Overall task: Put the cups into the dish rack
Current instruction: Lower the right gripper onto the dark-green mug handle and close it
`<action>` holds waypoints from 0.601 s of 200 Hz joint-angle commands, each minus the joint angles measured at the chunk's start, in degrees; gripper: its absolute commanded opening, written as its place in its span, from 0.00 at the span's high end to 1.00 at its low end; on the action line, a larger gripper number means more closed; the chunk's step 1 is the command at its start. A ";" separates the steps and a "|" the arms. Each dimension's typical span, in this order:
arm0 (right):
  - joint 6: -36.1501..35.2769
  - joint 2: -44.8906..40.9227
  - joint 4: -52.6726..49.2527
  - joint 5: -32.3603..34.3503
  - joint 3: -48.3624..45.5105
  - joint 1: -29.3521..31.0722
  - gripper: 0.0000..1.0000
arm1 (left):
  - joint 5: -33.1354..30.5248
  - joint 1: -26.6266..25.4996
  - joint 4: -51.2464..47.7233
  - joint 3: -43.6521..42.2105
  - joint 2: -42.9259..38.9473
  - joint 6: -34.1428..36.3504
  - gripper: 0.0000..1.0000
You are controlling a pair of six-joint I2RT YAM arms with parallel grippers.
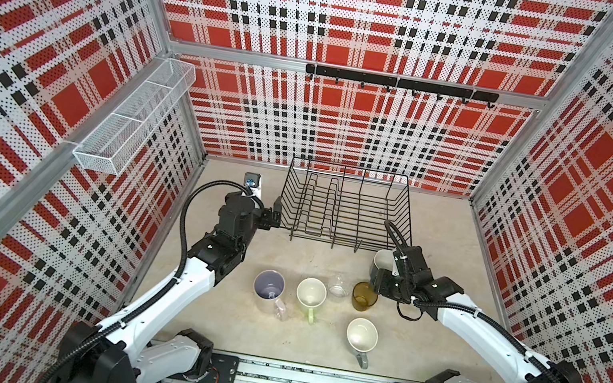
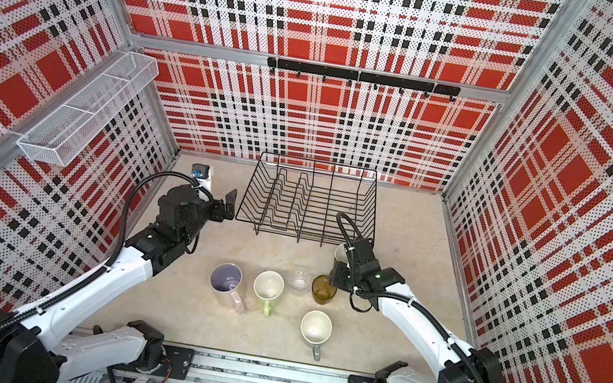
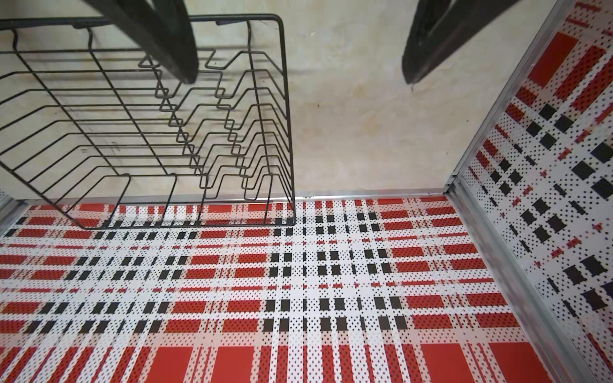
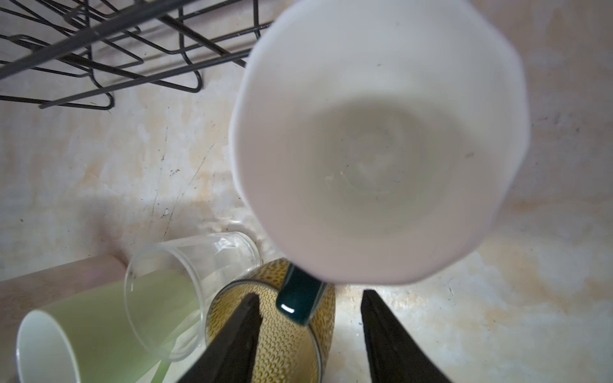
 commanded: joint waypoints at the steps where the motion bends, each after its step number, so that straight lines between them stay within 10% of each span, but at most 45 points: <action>1: 1.15 1.20 2.07 4.18 1.48 0.46 0.50 | -2.31 -0.23 -0.82 2.02 -0.02 0.95 0.02; 120: -3.13 4.65 -0.91 14.09 3.25 -0.18 0.65 | -0.22 -1.35 -2.31 4.12 2.59 -1.23 0.02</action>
